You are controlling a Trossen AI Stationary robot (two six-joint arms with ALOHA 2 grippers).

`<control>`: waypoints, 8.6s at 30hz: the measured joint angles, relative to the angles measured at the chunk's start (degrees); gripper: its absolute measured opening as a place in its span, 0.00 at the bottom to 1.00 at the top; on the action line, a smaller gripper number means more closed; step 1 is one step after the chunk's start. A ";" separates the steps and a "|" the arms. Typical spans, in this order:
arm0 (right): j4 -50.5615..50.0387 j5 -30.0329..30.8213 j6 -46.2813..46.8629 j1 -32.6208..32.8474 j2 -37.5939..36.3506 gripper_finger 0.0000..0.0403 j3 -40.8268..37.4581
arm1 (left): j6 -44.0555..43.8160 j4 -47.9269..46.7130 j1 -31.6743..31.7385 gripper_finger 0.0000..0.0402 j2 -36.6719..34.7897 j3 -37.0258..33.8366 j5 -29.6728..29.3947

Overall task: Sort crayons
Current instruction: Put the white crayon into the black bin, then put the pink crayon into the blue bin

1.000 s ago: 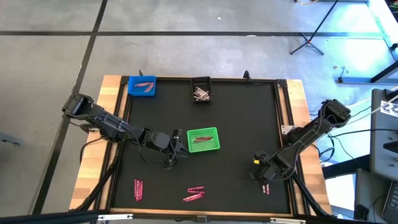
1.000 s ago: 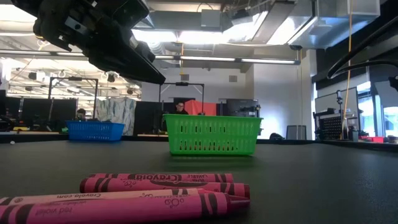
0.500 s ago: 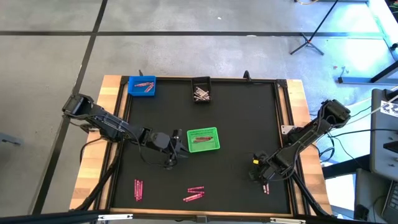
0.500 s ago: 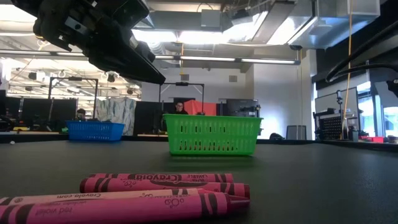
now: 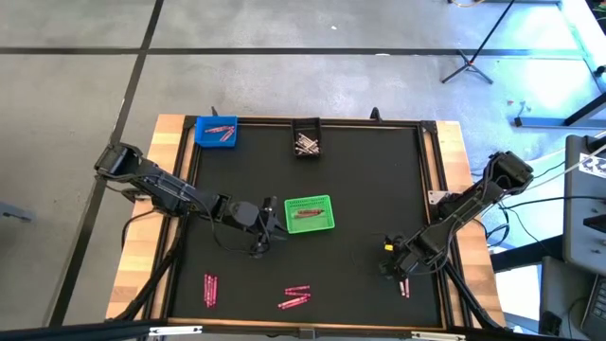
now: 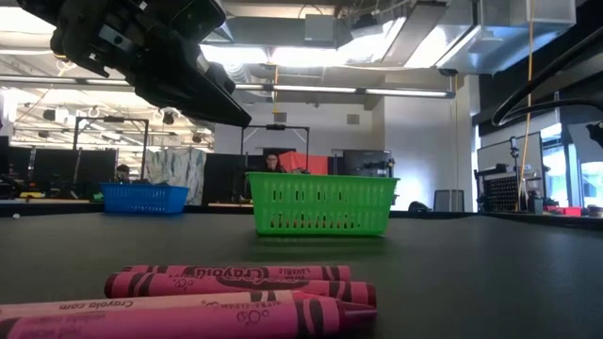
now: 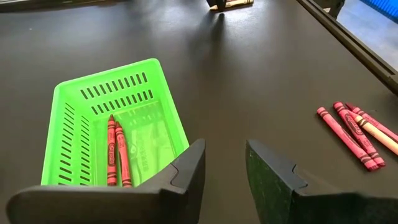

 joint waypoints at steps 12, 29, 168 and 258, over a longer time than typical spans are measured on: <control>-0.61 0.01 -1.17 0.00 0.04 0.19 -0.13 | 0.00 0.00 0.00 0.26 0.00 0.00 0.00; -1.99 5.45 -7.29 0.08 0.26 0.07 2.83 | 0.00 0.01 -0.01 0.26 -0.02 0.00 0.00; 37.54 25.53 -62.12 2.68 19.82 0.33 11.87 | -20.01 36.65 -19.49 0.26 7.21 -10.80 -26.84; 57.65 28.59 -110.34 -23.64 11.43 0.05 11.85 | -1.30 34.52 -9.12 0.26 7.19 -6.59 -21.86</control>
